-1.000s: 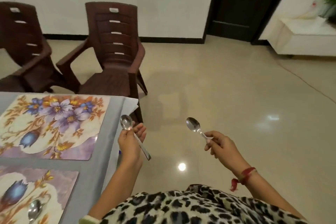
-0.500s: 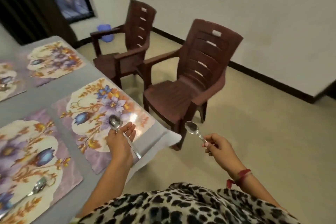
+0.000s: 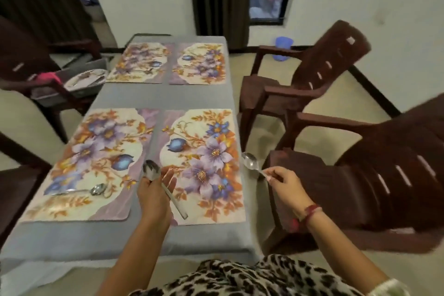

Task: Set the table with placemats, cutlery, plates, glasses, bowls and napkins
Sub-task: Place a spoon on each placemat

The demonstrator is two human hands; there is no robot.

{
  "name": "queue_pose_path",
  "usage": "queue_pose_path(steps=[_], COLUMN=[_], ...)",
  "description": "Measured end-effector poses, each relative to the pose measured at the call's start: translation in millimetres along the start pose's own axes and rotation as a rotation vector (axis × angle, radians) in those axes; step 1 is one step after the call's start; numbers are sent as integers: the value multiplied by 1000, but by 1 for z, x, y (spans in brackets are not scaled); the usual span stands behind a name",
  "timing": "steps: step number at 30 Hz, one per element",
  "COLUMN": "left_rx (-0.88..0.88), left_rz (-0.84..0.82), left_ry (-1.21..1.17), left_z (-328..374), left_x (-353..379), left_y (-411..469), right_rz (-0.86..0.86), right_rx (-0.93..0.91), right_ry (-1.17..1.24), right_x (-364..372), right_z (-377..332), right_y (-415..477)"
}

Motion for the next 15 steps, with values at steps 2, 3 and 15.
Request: queue_pose_path(steps=[2,3,15], left_rx=[2,6,58], left_rz=[55,81,361], left_ry=[-37,-71,-366], left_z=[-2,-2,-16], left_x=[-2,-1,-27], left_y=[3,5,9], right_rz=[-101,-165,-464], right_rx=[-4,-16,-122], right_ry=[-29,-56,-255], right_x=[9,16,113], right_z=[-7,-14,-85], right_y=[36,52,199])
Point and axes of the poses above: each hand's wrist, its own y-axis towards the middle knuckle, its own x-axis out of the palm, z = x × y, the point moved 10 cm from there along y, towards the middle knuckle, and after that the axes turned 7 degrees about -z, right-handed, at the moved point
